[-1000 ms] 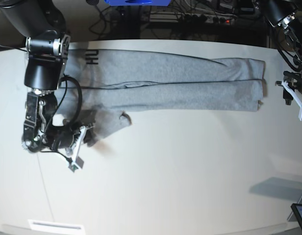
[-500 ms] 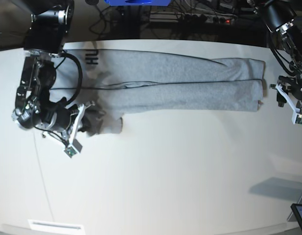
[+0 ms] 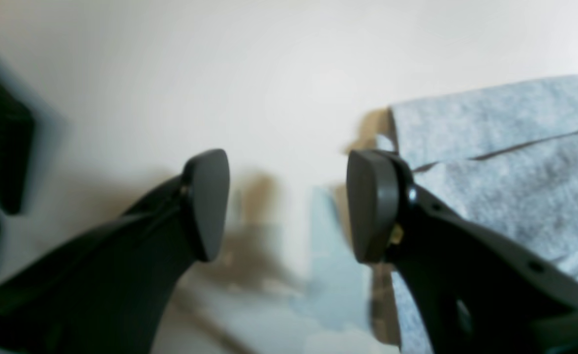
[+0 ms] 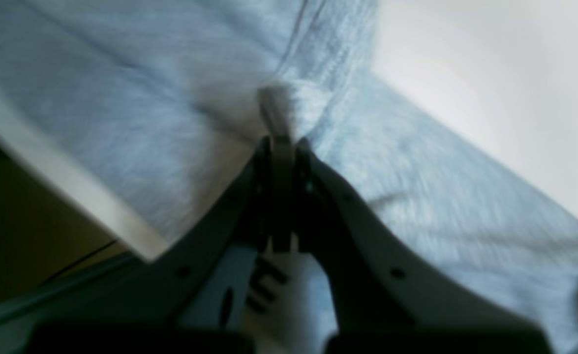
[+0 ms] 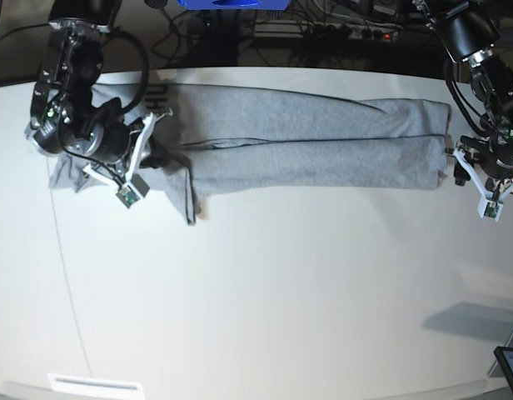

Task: Fold the T-shirt properly
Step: 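Grasp the sleeve with the right gripper and tuck it onto the fold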

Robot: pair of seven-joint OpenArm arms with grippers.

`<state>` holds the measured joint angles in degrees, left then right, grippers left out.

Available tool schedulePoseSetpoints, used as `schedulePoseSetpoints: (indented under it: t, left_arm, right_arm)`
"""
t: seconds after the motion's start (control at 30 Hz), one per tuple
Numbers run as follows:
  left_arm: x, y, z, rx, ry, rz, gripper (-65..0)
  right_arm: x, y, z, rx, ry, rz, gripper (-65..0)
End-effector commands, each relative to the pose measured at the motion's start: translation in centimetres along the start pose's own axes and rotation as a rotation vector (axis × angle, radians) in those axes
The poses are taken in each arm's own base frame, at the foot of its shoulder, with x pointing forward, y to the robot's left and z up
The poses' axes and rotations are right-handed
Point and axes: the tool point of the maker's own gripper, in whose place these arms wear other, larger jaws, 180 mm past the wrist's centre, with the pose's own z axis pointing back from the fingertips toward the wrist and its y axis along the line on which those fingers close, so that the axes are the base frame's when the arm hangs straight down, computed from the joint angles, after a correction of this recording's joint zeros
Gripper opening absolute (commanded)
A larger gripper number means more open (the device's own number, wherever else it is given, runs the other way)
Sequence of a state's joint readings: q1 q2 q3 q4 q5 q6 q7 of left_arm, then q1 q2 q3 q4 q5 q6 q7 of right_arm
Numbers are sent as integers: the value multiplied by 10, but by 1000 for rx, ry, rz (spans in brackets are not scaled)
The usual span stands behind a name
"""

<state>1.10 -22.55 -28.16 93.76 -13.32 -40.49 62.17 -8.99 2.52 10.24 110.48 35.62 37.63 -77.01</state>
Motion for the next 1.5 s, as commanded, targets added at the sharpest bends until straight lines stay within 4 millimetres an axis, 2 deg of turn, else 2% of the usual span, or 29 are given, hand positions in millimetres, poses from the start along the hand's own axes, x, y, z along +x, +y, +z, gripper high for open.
schedulePoseSetpoints:
  t: [0.0,0.1,0.23,0.33,0.5,0.73,1.27,1.33,1.47]
  left_arm:
    - [15,15,5,34,-44,2,-272]
    - [12,15,2,26,-35,14,-272]
    - [19,14,1,22,-75,17,-272]
    - [11,12,-6,5,-61,33,-272]
    - [0,9,-13,-13,-32,53,-272]
    - [2,10,-12,-12,-36,53,-272]
    - [3,10,-13,-12,-38,54,-272]
    - [4,9,-13,-15,-41,53,-272]
    - [9,-3,-17,-41,-36,15,-272]
  right_arm:
    - [11,7,5,29,-55,9,-649]
    - [-1,18,7,84,-55,-16,-649]
    - [-15,29,7,124,-41,-47,-649]
    - [-21,33,7,135,-43,-64,-649]
    - [-34,32,11,128,-9,-60,-649]
    - [-52,25,18,110,47,-44,-649]
    - [-54,27,17,117,59,-41,-646]
    - [-54,27,17,119,58,-42,-612]
    - [-38,40,23,207,-33,-80,-437]
